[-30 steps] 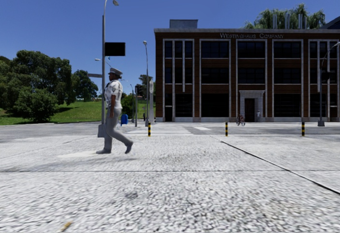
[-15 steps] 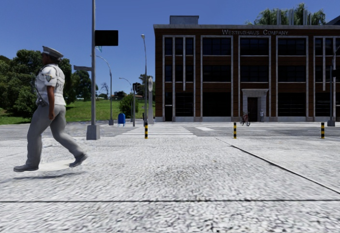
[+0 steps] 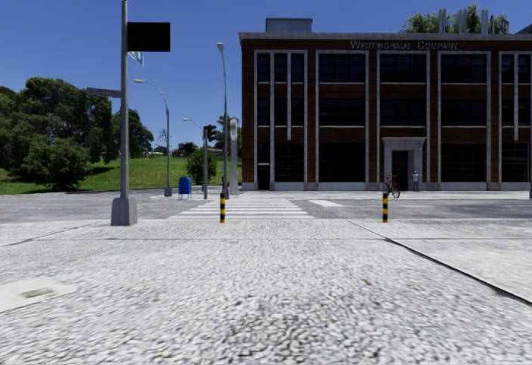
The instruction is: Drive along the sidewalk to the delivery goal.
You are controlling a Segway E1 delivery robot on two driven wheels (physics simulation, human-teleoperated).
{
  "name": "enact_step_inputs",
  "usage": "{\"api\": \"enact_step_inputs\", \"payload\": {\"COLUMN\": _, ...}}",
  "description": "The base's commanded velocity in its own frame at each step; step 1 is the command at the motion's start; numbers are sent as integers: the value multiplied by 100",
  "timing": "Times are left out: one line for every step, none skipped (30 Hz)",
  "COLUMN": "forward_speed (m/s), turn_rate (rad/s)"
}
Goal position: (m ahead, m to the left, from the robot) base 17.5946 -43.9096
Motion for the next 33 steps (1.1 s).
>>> {"api": "enact_step_inputs", "payload": {"forward_speed": 200, "turn_rate": 0}}
{"api": "enact_step_inputs", "payload": {"forward_speed": 200, "turn_rate": 0}}
{"api": "enact_step_inputs", "payload": {"forward_speed": 200, "turn_rate": 0}}
{"api": "enact_step_inputs", "payload": {"forward_speed": 200, "turn_rate": 0}}
{"api": "enact_step_inputs", "payload": {"forward_speed": 200, "turn_rate": 0}}
{"api": "enact_step_inputs", "payload": {"forward_speed": 200, "turn_rate": 0}}
{"api": "enact_step_inputs", "payload": {"forward_speed": 200, "turn_rate": 0}}
{"api": "enact_step_inputs", "payload": {"forward_speed": 200, "turn_rate": 0}}
{"api": "enact_step_inputs", "payload": {"forward_speed": 200, "turn_rate": 0}}
{"api": "enact_step_inputs", "payload": {"forward_speed": 200, "turn_rate": 0}}
{"api": "enact_step_inputs", "payload": {"forward_speed": 200, "turn_rate": 0}}
{"api": "enact_step_inputs", "payload": {"forward_speed": 200, "turn_rate": 0}}
{"api": "enact_step_inputs", "payload": {"forward_speed": 200, "turn_rate": 0}}
{"api": "enact_step_inputs", "payload": {"forward_speed": 200, "turn_rate": 0}}
{"api": "enact_step_inputs", "payload": {"forward_speed": 200, "turn_rate": 0}}
{"api": "enact_step_inputs", "payload": {"forward_speed": 200, "turn_rate": 0}}
{"api": "enact_step_inputs", "payload": {"forward_speed": 200, "turn_rate": 0}}
{"api": "enact_step_inputs", "payload": {"forward_speed": 200, "turn_rate": 0}}
{"api": "enact_step_inputs", "payload": {"forward_speed": 200, "turn_rate": 0}}
{"api": "enact_step_inputs", "payload": {"forward_speed": 200, "turn_rate": 0}}
{"api": "enact_step_inputs", "payload": {"forward_speed": 200, "turn_rate": 0}}
{"api": "enact_step_inputs", "payload": {"forward_speed": 200, "turn_rate": 0}}
{"api": "enact_step_inputs", "payload": {"forward_speed": 200, "turn_rate": 0}}
{"api": "enact_step_inputs", "payload": {"forward_speed": 200, "turn_rate": 0}}
{"api": "enact_step_inputs", "payload": {"forward_speed": 200, "turn_rate": 0}}
{"api": "enact_step_inputs", "payload": {"forward_speed": 200, "turn_rate": 0}}
{"api": "enact_step_inputs", "payload": {"forward_speed": 200, "turn_rate": 0}}
{"api": "enact_step_inputs", "payload": {"forward_speed": 200, "turn_rate": 0}}
{"api": "enact_step_inputs", "payload": {"forward_speed": 200, "turn_rate": 0}}
{"api": "enact_step_inputs", "payload": {"forward_speed": 200, "turn_rate": 0}}
{"api": "enact_step_inputs", "payload": {"forward_speed": 200, "turn_rate": 0}}
{"api": "enact_step_inputs", "payload": {"forward_speed": 200, "turn_rate": 0}}
{"api": "enact_step_inputs", "payload": {"forward_speed": 200, "turn_rate": 0}}
